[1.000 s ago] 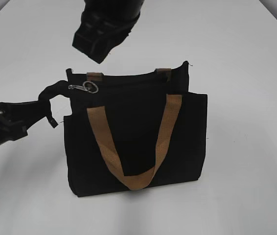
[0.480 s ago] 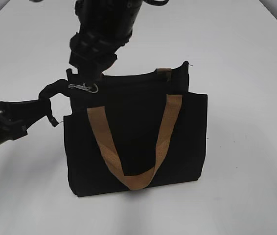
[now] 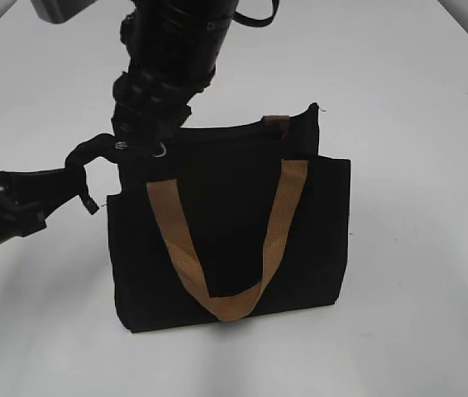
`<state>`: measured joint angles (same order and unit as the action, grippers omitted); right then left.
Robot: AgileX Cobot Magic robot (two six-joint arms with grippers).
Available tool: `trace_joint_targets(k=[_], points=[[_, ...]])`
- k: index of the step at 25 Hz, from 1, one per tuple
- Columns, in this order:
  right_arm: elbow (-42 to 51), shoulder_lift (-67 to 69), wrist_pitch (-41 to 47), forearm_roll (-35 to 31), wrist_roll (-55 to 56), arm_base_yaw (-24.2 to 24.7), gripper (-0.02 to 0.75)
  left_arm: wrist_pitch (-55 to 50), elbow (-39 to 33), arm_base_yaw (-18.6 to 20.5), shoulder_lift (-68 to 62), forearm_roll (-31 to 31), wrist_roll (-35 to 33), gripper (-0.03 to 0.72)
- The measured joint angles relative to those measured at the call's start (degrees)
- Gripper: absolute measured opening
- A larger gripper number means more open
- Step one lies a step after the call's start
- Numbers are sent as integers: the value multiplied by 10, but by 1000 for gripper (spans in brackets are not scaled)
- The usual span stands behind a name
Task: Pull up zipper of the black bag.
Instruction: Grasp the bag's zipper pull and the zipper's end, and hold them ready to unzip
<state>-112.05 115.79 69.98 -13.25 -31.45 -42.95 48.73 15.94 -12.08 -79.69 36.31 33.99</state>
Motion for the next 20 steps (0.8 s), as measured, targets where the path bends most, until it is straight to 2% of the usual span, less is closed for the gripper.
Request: trace_joint_targets(k=[5,8,17,18,19,20], points=[[0,23,0,4,-1,0,347,0,0,0,0,0,0,8],[0,25,0,12,-1,0,220,0,0,0,0,0,0,8],[0,12,0,19,-1,0,198,-19,0,0,0,1,0,8],[0,7,0,20,-2,0,178,-28,0,0,0,2,0,8],[0,2,0,20,-2,0,92,-36,0,0,0,2,0,8],[0,-1,0,20,-2,0,38,-44,0,0,0,0,0,8]])
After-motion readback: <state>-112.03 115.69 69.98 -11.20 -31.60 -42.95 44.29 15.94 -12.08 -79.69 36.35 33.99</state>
